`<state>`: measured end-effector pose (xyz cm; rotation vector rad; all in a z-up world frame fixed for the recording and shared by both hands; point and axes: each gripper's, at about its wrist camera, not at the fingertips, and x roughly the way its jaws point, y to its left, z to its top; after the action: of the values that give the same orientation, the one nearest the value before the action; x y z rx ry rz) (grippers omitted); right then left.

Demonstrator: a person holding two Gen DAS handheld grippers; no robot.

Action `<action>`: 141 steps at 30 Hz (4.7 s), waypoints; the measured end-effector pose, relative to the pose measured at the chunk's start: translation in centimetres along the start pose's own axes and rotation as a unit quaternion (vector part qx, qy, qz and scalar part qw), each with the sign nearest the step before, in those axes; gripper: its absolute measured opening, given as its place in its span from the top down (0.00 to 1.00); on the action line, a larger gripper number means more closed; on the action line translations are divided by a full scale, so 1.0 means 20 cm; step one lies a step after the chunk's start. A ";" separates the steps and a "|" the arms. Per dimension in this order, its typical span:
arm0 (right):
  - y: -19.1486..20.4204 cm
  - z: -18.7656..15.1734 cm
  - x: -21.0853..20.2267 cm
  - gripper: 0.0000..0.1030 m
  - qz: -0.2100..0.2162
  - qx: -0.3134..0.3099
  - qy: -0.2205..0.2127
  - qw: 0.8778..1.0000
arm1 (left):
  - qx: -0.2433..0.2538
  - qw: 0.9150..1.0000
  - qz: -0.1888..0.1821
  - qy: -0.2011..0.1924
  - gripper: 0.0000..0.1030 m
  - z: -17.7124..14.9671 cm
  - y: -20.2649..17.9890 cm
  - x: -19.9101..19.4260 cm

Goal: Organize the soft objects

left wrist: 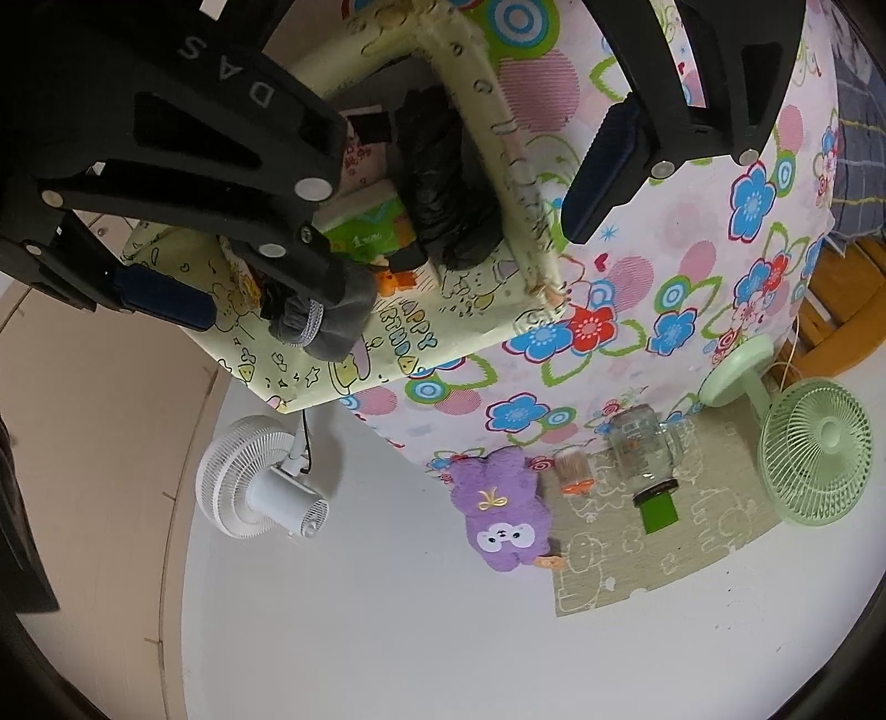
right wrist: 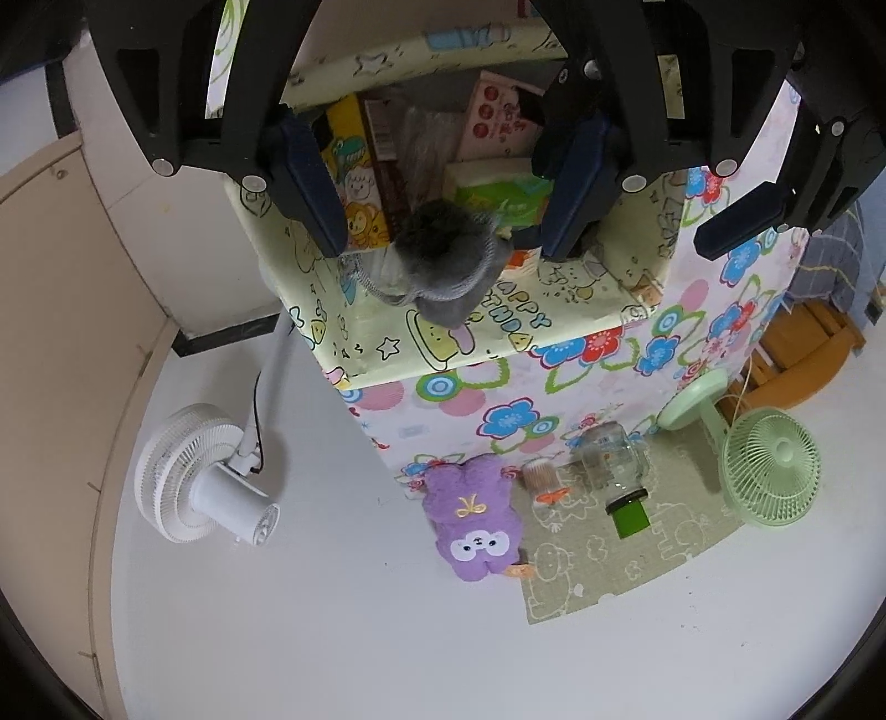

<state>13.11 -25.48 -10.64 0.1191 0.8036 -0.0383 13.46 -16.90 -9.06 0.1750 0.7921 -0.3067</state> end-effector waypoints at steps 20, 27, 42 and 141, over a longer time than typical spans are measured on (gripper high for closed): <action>0.26 -0.07 -0.26 0.21 -0.002 -0.023 -0.039 0.999 | -0.043 0.998 0.024 -0.033 0.03 -0.12 0.23 -0.28; 0.34 -0.08 -0.37 0.21 -0.003 -0.033 -0.058 0.998 | -0.060 0.996 0.039 -0.049 0.00 -0.16 0.33 -0.39; 0.52 -0.13 -0.59 0.17 0.008 -0.055 -0.101 0.993 | -0.100 0.987 0.081 -0.092 0.00 -0.28 0.56 -0.67; 0.56 -0.19 -0.78 0.11 0.022 -0.064 -0.145 0.987 | -0.137 0.972 0.131 -0.142 0.00 -0.39 0.65 -0.94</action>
<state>0.37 -14.07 -0.96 0.0082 0.5107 0.0374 0.17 1.33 -0.35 -0.0268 0.5114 0.0298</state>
